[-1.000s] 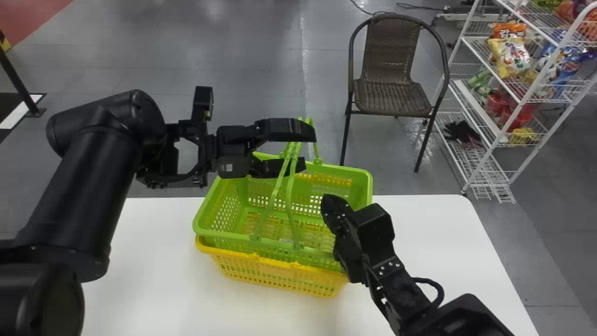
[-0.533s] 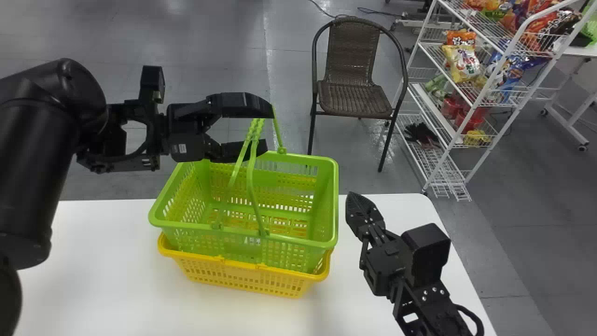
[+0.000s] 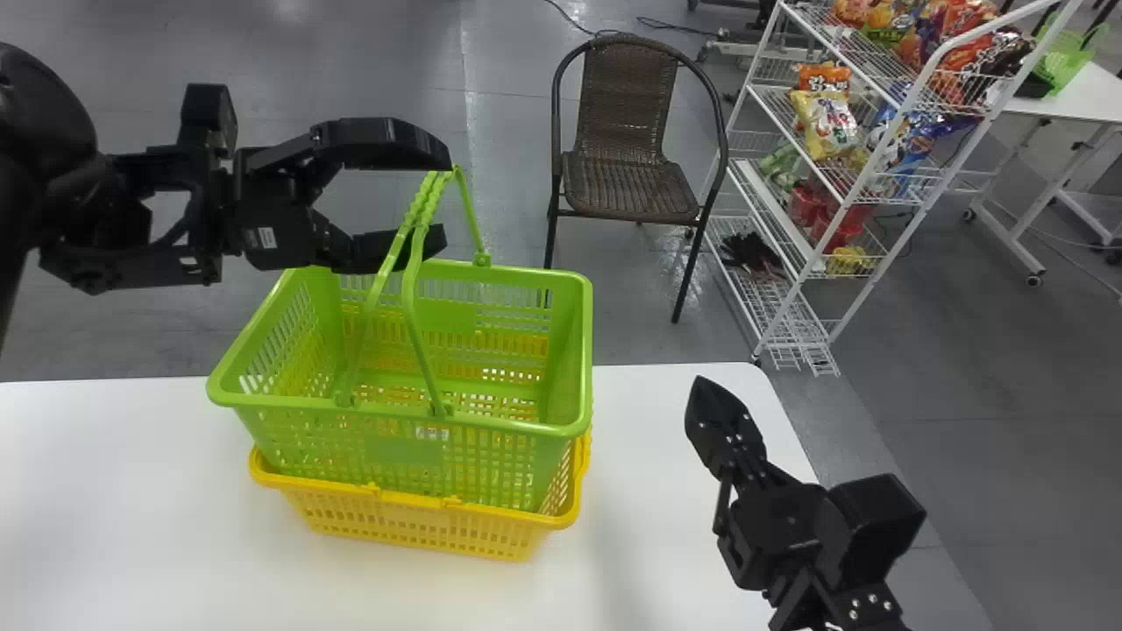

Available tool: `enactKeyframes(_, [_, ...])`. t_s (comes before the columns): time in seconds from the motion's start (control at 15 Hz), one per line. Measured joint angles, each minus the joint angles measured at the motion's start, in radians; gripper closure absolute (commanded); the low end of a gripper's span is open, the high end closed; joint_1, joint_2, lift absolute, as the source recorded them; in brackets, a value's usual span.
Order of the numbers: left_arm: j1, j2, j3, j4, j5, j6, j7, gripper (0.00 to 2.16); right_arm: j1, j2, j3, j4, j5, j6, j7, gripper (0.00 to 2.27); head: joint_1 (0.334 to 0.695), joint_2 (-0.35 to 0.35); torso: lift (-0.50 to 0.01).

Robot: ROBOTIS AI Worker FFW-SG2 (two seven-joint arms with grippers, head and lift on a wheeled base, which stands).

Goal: Grasp handle with right gripper to insert into left gripper then lift and swing left to center

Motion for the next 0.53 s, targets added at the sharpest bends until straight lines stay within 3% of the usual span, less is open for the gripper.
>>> enactKeyframes(0.53, [-0.075, 0.014, 0.013, -0.002, 0.01, 0.001, 0.02, 0.13, 0.073, 0.013, -0.112, 0.042, -0.06, -0.113, 0.047, 1.96, 0.679, -0.273, 0.0])
